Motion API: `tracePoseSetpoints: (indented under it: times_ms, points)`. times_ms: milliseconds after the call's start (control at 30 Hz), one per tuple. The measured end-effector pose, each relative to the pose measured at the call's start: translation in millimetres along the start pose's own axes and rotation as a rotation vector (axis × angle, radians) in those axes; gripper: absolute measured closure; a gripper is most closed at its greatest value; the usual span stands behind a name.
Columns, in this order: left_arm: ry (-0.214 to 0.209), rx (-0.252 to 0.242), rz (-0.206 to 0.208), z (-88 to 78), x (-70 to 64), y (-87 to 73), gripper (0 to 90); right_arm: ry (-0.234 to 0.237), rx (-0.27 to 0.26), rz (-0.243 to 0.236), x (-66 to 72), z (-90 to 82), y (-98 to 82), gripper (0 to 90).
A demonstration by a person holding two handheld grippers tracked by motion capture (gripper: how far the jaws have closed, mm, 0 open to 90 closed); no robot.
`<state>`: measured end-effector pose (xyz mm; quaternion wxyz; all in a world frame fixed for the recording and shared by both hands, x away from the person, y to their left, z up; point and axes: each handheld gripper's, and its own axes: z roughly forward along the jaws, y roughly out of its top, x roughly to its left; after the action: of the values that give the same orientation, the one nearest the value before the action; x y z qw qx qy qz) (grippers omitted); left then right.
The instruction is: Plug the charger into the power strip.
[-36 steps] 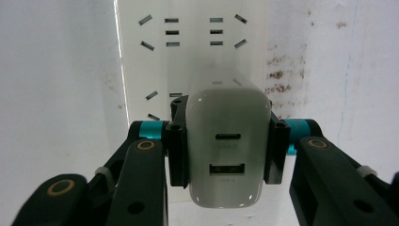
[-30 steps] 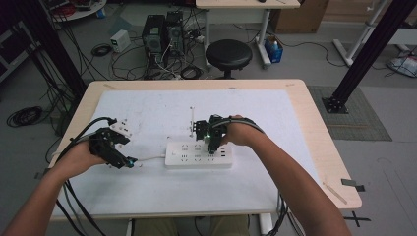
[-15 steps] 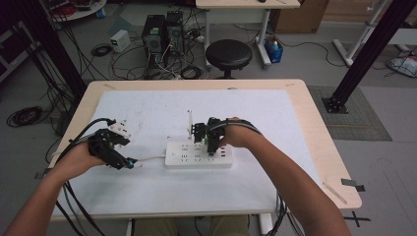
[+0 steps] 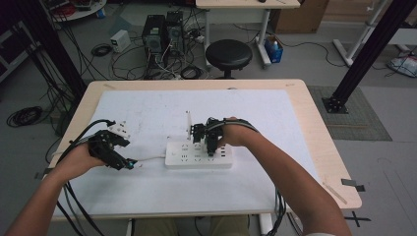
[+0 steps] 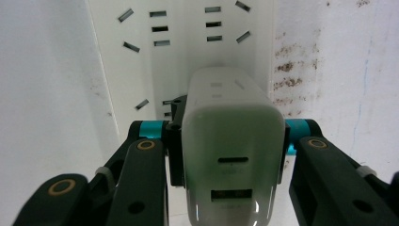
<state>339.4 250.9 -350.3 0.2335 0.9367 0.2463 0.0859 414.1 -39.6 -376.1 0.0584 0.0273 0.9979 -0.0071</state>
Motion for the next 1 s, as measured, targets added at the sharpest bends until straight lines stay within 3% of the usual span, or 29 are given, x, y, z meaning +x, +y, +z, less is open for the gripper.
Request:
tracePoseSetpoints:
  times_ms: [367, 433, 500, 600, 900, 1000]
  points:
    - [-0.007, 0.002, 0.007, 3.3, 1.5, 0.5, 23.6, 0.007, -0.013, -0.015, -1.6, -0.6, -1.0, 61.4]
    - [-0.008, 0.003, 0.003, 3.0, 1.5, -0.4, 23.6, -0.001, -0.020, -0.001, -2.5, -2.2, -1.5, 57.2]
    - [-0.008, 0.005, 0.002, 3.3, 1.7, -1.3, 23.6, 0.006, -0.052, -0.001, -4.3, -6.7, -2.8, 57.5]
    - [-0.013, 0.004, -0.001, 4.4, 1.2, -1.3, 23.6, 0.015, -0.045, -0.014, -2.0, -8.5, -4.0, 61.6]
    - [-0.012, 0.003, -0.007, 5.0, 0.2, -2.4, 23.6, -0.033, -0.024, -0.043, 5.3, -7.9, -1.2, 62.2]
    - [-0.016, -0.003, -0.010, 6.1, -0.3, -2.3, 23.6, -0.044, -0.016, -0.029, 7.5, -7.9, -0.3, 62.2]
